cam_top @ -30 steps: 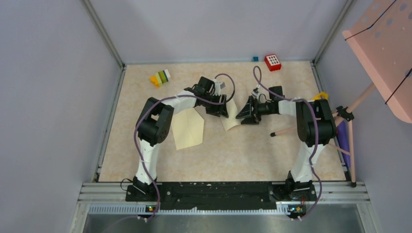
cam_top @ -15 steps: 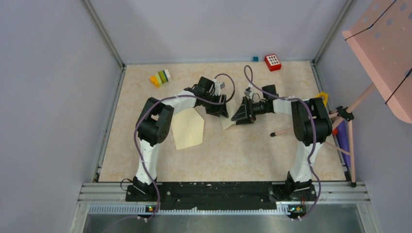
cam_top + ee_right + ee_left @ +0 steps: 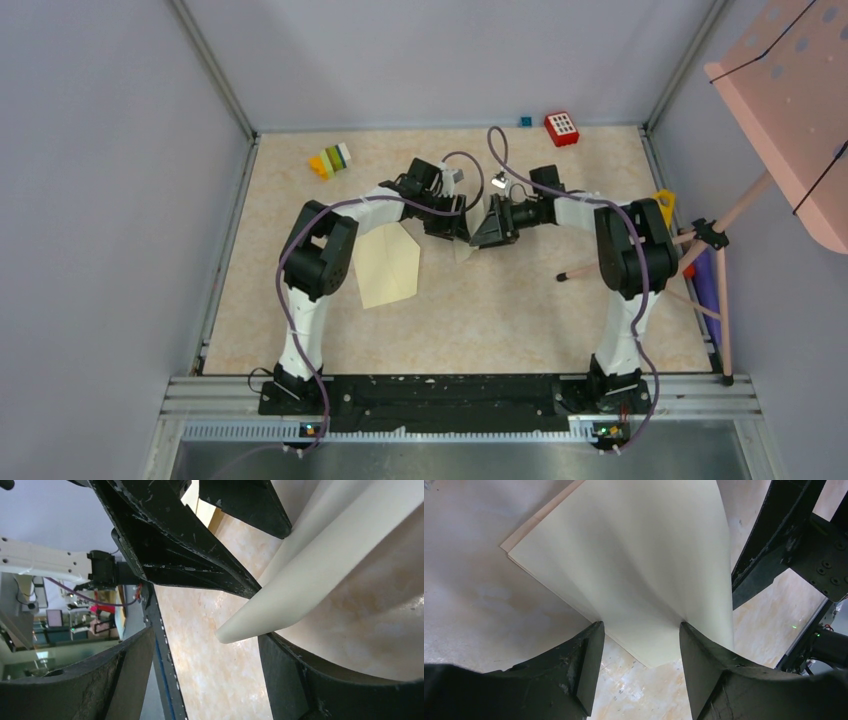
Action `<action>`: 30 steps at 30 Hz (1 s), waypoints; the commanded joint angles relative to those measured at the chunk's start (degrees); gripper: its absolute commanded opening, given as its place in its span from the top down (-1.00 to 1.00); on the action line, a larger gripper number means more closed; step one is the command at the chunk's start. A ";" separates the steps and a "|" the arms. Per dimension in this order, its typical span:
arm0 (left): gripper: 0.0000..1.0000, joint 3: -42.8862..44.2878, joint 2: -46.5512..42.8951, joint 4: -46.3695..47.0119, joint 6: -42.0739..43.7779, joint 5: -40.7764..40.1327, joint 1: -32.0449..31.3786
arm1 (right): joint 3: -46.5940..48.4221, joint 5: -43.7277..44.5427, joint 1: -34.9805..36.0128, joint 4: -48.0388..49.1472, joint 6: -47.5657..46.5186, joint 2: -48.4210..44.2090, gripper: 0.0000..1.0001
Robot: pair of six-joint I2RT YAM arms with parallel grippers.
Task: Place the letter into the envelope and seal it
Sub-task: Pick up the letter from the center of the board.
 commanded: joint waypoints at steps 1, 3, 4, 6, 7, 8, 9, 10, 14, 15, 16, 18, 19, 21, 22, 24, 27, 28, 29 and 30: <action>-0.26 -3.06 3.46 -4.08 0.66 -2.72 -0.94 | 3.76 0.67 1.48 -0.99 -6.20 0.70 -0.48; -0.26 -3.17 3.45 -4.08 0.67 -2.81 -0.96 | 4.56 0.44 1.58 -1.65 -7.68 1.05 -0.49; -0.26 -3.24 3.48 -4.08 0.67 -2.80 -0.95 | 5.12 0.38 1.70 -2.58 -9.00 1.17 -0.49; -0.26 -3.28 3.47 -4.08 0.67 -2.62 -0.88 | 6.39 1.59 1.96 -5.43 -13.27 1.43 -0.49; -0.26 -3.30 3.49 -4.08 0.71 -2.60 -0.83 | 7.07 2.51 2.15 -7.08 -15.42 1.54 -0.49; -0.26 -3.34 3.45 -4.08 0.75 -2.59 -0.77 | 7.80 3.21 2.27 -8.74 -17.90 1.59 -0.49; -0.26 -3.35 3.39 -4.03 0.75 -2.59 -0.70 | 8.18 4.12 2.44 -9.97 -19.62 1.55 -0.49; -0.26 -3.35 3.46 -4.08 0.75 -2.52 -0.58 | 8.76 5.30 2.60 -11.09 -21.45 1.42 -0.49; -0.26 -3.35 3.39 -4.08 0.75 -2.29 -0.49 | 9.61 6.29 3.18 -12.60 -25.34 1.38 -0.50; -0.26 -3.42 3.36 -4.02 0.75 -2.27 -0.49 | 9.88 5.85 3.32 -12.71 -25.81 1.60 -0.50; -0.26 -3.41 3.34 -4.08 0.75 -2.24 -0.48 | 10.08 5.44 3.56 -12.75 -26.37 1.65 -0.50; -0.25 -3.44 3.20 -4.09 0.83 -2.23 -0.42 | 10.25 5.31 4.16 -12.49 -27.41 1.75 -0.50; -0.25 -3.52 3.18 -4.13 0.84 -2.22 -0.35 | 10.17 5.36 4.31 -12.32 -28.05 1.83 -0.50; -0.26 -3.59 3.03 -4.12 0.93 -2.01 -0.14 | 10.02 5.17 4.54 -12.17 -29.84 1.56 -0.51; -0.26 -3.56 2.92 -4.09 0.93 -1.98 -0.07 | 9.83 5.02 4.52 -11.83 -30.38 1.27 -0.51; -0.25 -3.74 2.89 -4.04 1.02 -1.89 0.07 | 9.14 5.29 4.55 -10.49 -30.91 0.64 -0.55; -0.25 -3.86 2.87 -4.00 1.06 -1.89 0.34 | 7.18 5.93 4.58 -6.77 -30.25 -1.00 -0.63; -0.25 -3.90 2.88 -4.00 1.09 -1.81 0.35 | 6.39 6.02 4.54 -5.10 -29.48 -1.50 -0.64; -0.25 -3.96 2.80 -4.00 1.10 -1.85 0.42 | 5.31 5.95 4.57 -3.49 -28.52 -1.92 -0.66; -0.25 -4.04 2.80 -4.00 1.10 -1.81 0.51 | 4.57 5.88 4.57 -1.58 -27.28 -2.36 -0.68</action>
